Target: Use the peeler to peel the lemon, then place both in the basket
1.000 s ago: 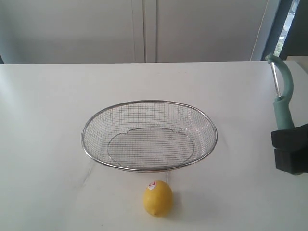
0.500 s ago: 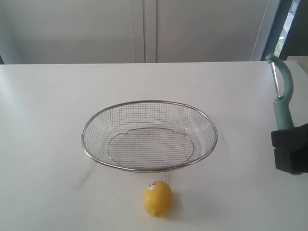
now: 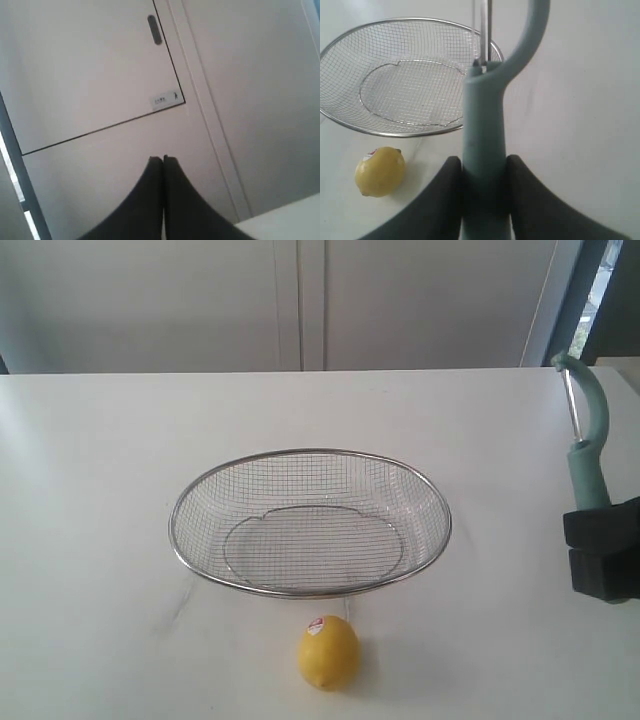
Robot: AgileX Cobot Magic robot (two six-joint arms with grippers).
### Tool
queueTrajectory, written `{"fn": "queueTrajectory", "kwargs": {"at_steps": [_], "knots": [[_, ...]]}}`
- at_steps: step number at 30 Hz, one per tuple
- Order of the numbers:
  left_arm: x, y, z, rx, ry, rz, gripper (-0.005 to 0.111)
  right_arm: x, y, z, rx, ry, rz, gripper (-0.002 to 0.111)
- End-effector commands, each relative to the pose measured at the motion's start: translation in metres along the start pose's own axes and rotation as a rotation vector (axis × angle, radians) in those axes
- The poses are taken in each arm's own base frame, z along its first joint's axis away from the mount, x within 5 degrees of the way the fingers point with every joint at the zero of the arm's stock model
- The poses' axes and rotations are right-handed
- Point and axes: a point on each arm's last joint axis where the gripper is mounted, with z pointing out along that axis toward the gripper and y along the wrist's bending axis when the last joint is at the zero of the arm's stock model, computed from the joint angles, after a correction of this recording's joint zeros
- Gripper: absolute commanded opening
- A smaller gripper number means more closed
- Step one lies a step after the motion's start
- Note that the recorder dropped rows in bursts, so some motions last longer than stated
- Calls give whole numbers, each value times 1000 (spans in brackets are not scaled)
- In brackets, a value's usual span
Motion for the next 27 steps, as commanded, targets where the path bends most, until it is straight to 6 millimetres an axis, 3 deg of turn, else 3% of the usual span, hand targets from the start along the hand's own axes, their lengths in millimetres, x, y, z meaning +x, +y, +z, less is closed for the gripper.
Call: {"fn": "queueTrajectory", "kwargs": {"at_steps": [1,9,15,22,27], "knots": [[-1,1,15,27,82,39,0,-1,-1,-1,3,-17,-14,0],[6,11,40,44,500,20,0,-1,-1,-1,3,-17,-14,0],[11,5,63,155,828,35,0,-1,-1,-1,3,-17,-14,0],[27,-32,90,436,1146,50,0,-1,-1,-1,3,-17,-14,0],[34,-58,95,648,1198,26,0,-1,-1,-1,3,-17,-14,0]]}}
